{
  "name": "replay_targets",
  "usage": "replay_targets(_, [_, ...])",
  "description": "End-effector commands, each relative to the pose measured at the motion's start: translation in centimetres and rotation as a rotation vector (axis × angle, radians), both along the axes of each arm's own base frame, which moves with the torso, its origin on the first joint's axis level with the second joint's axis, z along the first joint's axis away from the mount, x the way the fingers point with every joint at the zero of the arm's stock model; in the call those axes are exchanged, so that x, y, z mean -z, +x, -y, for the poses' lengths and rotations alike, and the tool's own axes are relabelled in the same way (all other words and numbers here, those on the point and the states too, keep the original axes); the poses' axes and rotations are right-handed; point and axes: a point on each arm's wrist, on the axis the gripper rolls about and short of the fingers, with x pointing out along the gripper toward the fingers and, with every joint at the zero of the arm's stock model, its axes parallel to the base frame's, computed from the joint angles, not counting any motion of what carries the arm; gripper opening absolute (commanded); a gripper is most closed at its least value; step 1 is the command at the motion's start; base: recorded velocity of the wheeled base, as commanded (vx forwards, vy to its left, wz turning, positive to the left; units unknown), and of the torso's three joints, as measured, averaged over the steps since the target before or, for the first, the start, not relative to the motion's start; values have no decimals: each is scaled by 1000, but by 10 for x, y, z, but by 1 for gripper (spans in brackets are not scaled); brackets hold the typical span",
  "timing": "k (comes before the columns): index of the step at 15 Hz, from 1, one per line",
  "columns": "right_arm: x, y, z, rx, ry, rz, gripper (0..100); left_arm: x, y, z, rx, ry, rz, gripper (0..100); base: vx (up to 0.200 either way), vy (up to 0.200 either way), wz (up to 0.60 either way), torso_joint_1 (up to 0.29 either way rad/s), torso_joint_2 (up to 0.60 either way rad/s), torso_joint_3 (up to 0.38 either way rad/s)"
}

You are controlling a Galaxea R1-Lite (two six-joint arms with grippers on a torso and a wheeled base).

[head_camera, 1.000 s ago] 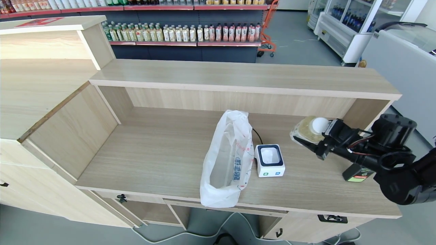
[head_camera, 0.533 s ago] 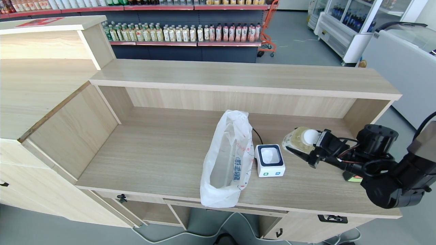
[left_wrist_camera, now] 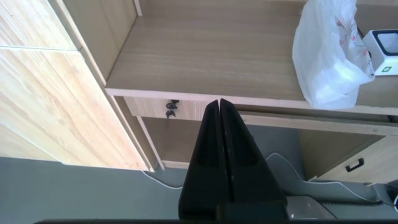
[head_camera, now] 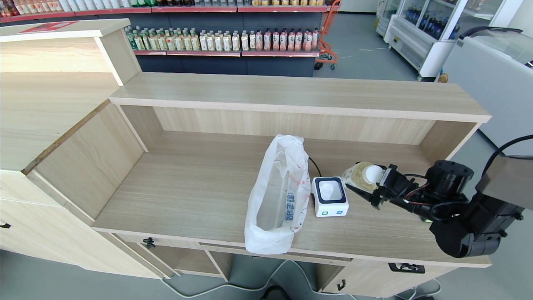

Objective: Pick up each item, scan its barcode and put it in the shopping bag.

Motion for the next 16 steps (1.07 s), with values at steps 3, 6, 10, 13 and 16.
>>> replay_targets(3, [8, 12, -3, -7, 2, 3, 0, 0, 0, 0, 0, 0, 1, 0, 0, 0, 0, 0, 0, 0])
replay_targets(6, [14, 16, -7, -21, 2, -3, 0, 0, 0, 0, 0, 0, -1, 0, 0, 0, 0, 0, 0, 0])
replay_targets(10, [18, 27, -17, -46, 17, 5, 0, 0, 0, 0, 0, 0, -1, 0, 0, 0, 0, 0, 0, 0])
replay_targets(13, [21, 33, -19, -49, 19, 12, 0, 0, 0, 0, 0, 0, 1, 0, 0, 0, 0, 0, 0, 0])
replay_targets(16, [25, 36, -25, -62, 19, 11, 0, 0, 0, 0, 0, 0, 1, 0, 0, 0, 0, 0, 0, 0])
